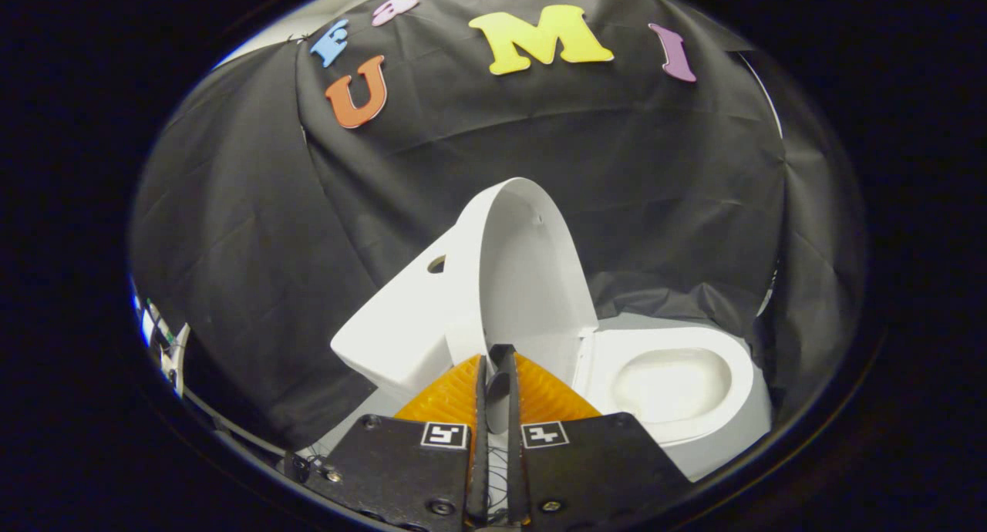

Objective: Open the toilet lid.

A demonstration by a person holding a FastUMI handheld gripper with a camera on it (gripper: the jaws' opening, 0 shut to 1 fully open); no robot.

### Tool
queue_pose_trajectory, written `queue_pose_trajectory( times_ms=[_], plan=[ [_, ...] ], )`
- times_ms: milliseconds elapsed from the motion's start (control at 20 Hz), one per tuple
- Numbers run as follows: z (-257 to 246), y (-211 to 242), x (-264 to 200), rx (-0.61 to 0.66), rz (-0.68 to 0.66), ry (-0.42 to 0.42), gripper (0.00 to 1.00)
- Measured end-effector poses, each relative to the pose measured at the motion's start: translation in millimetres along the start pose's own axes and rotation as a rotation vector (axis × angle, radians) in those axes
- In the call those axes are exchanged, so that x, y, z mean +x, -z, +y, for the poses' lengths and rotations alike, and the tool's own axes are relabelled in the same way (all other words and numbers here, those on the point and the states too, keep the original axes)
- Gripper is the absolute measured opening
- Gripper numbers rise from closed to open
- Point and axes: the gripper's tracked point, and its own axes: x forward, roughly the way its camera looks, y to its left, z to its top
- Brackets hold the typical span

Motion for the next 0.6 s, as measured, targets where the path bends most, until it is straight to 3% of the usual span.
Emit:
queue_pose_trajectory(
  times_ms=[600],
  plan=[
    [10, -2, 2, -0.087, -0.005, 0.028, 0.13]
  ],
)
